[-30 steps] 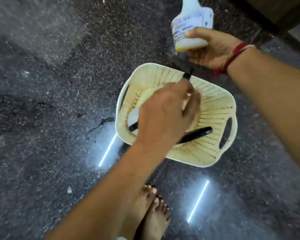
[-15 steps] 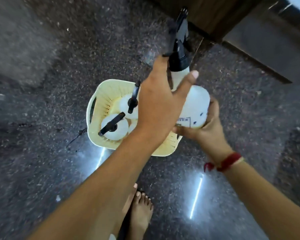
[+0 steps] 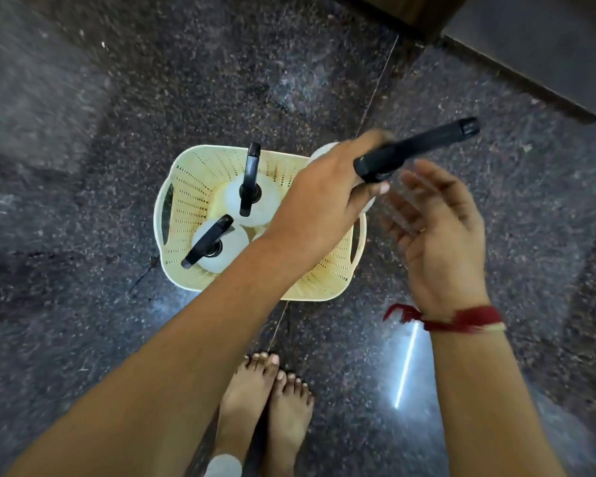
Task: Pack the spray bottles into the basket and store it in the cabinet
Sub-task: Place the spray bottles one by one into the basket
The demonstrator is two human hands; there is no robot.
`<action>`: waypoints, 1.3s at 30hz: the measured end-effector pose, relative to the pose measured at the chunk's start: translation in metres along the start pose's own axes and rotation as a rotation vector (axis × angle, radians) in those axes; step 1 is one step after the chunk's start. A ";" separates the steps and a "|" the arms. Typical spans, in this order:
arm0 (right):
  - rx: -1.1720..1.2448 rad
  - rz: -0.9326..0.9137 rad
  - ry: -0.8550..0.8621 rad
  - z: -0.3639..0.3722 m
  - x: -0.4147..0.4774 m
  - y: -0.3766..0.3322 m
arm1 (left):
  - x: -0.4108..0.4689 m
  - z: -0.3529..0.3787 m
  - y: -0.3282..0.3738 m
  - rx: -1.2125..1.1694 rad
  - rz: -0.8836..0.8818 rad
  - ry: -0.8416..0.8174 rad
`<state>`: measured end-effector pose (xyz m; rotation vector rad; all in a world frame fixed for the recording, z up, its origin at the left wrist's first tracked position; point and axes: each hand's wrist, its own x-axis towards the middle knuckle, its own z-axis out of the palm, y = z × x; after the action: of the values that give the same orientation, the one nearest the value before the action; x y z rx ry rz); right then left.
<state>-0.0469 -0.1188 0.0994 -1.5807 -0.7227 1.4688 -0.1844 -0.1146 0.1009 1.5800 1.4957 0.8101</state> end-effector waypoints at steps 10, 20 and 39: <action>0.113 0.163 -0.079 0.027 -0.016 0.003 | -0.022 0.014 -0.049 0.066 -0.088 -0.125; 0.001 0.089 0.075 0.042 0.013 0.027 | -0.017 0.003 -0.052 0.486 -0.143 -0.279; -0.320 0.040 -0.051 0.048 0.044 0.072 | -0.014 -0.036 -0.076 0.709 -0.484 0.038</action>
<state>-0.0964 -0.1068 0.0165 -1.8095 -1.0011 1.4813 -0.2541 -0.1254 0.0525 1.5545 2.2248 0.0163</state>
